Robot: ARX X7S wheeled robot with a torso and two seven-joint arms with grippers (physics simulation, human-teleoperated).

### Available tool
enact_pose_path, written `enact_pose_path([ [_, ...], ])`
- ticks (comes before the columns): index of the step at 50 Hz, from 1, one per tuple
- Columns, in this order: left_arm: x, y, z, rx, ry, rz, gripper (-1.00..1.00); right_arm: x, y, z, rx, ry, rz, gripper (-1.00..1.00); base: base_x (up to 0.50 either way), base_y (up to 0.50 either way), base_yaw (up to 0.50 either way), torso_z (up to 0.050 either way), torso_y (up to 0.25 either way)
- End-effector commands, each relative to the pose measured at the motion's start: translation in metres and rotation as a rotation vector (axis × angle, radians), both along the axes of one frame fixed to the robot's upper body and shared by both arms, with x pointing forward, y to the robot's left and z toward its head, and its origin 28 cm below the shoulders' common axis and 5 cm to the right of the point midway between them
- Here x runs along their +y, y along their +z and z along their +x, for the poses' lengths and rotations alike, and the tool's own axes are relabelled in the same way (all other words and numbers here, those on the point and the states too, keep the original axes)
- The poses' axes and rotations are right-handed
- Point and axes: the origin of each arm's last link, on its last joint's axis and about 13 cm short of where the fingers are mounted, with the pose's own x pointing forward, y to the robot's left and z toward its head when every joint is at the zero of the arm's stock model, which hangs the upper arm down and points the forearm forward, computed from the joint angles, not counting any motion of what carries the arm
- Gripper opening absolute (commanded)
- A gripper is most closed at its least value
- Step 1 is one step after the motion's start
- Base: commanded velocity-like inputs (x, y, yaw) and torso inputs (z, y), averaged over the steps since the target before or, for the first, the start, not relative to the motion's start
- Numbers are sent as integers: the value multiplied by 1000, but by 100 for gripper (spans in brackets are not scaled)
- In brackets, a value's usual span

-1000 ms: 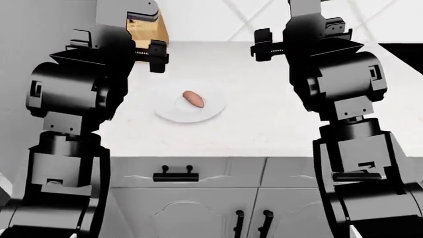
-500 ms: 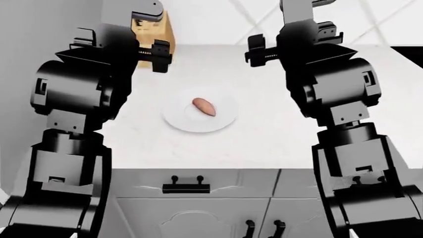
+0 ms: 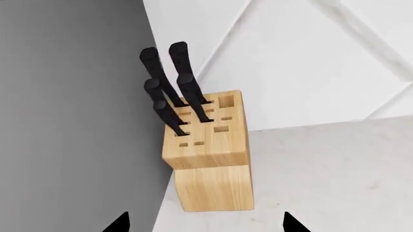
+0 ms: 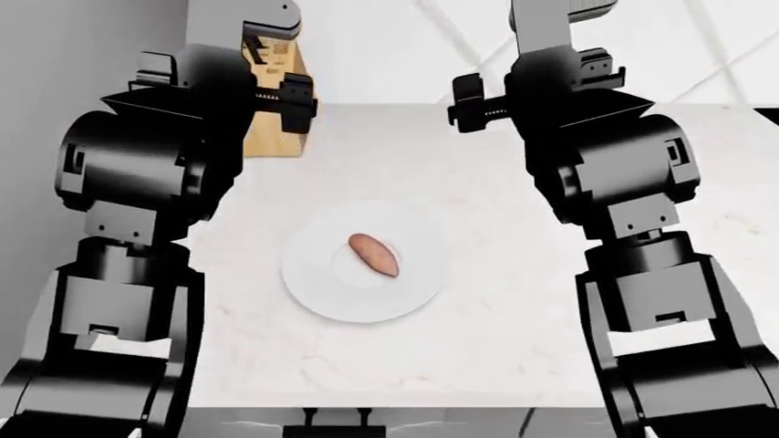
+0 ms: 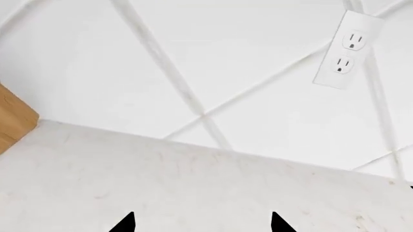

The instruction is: Place the sweet potato on the top rack of the oven.

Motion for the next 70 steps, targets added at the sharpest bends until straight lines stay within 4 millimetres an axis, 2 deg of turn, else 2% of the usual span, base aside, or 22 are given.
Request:
enact_pose_path([
  [1, 0, 0, 0, -2, 2, -4, 100, 0, -2, -2, 15, 10, -4, 100, 250, 0, 0, 0, 0],
  [15, 1, -1, -1, -2, 6, -10, 100, 2, 3, -16, 49, 80, -31, 100, 1, 0, 0, 0, 1],
  [49, -3, -3, 3, -3, 4, 1, 100, 26, -23, -57, 188, 325, -133, 100, 0, 0, 0, 0, 0],
  [61, -5, -3, 2, -3, -1, 8, 100, 40, -33, -82, 215, 446, -169, 100, 0, 0, 0, 0, 0],
  [70, -4, -4, 2, -2, -2, 9, 100, 50, -38, -92, 235, 512, -195, 100, 0, 0, 0, 0, 0],
])
